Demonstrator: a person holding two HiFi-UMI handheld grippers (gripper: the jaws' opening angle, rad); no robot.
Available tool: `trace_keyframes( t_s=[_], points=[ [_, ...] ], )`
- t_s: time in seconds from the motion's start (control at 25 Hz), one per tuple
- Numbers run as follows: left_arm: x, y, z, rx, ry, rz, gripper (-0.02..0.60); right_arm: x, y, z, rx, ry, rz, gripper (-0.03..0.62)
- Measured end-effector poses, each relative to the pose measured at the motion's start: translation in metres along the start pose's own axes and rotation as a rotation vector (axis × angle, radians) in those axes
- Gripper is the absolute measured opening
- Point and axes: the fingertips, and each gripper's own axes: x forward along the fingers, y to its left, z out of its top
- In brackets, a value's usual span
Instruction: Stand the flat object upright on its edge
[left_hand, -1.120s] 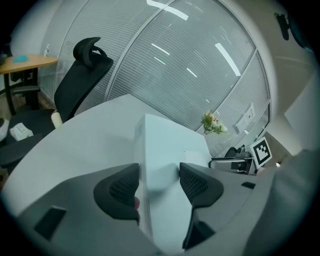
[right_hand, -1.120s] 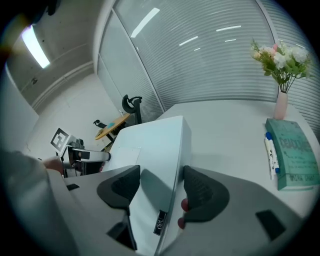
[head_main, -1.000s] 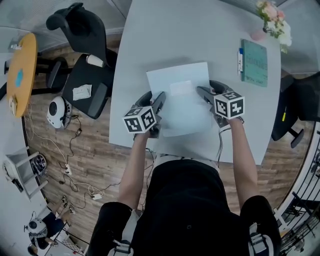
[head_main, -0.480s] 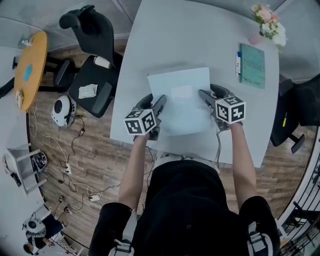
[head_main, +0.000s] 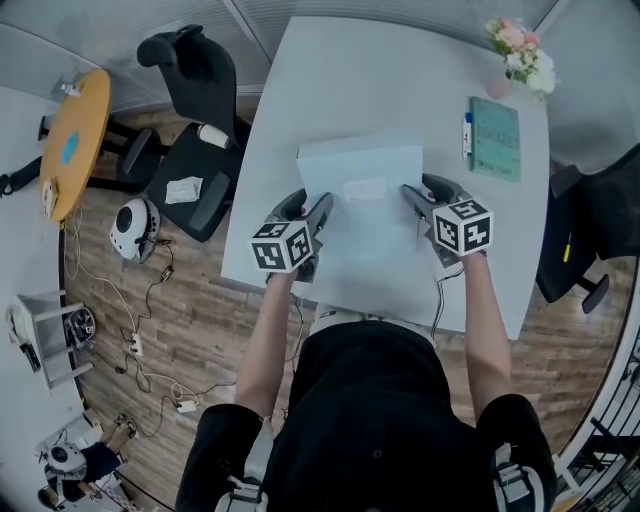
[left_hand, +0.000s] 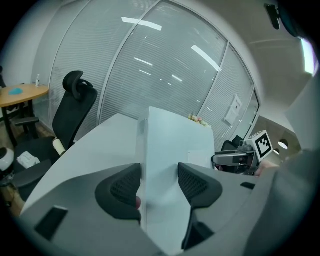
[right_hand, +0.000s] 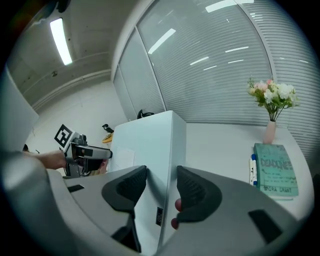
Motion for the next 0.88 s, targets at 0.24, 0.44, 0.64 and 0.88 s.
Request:
trace_keyframes(
  t_s=[0.24,0.44,0.64,0.88],
  points=[
    [-0.009,-0.014,0.014,0.052,-0.028,-0.009,0.242,-0.019,0.002,0.014,-0.054,-0.033,-0.023,0.199],
    [-0.008,-0.026,0.027,0.083,-0.045,-0.013,0.236,-0.031,-0.002,0.026,-0.085,-0.056,-0.050,0.193],
    [-0.006,-0.032,0.044,0.112,-0.070,-0.024,0.232,-0.039,-0.004,0.041,-0.095,-0.088,-0.066,0.190],
    [-0.005,-0.033,0.060,0.171,-0.090,-0.027,0.225,-0.041,-0.007,0.051,-0.150,-0.108,-0.110,0.179]
  ],
)
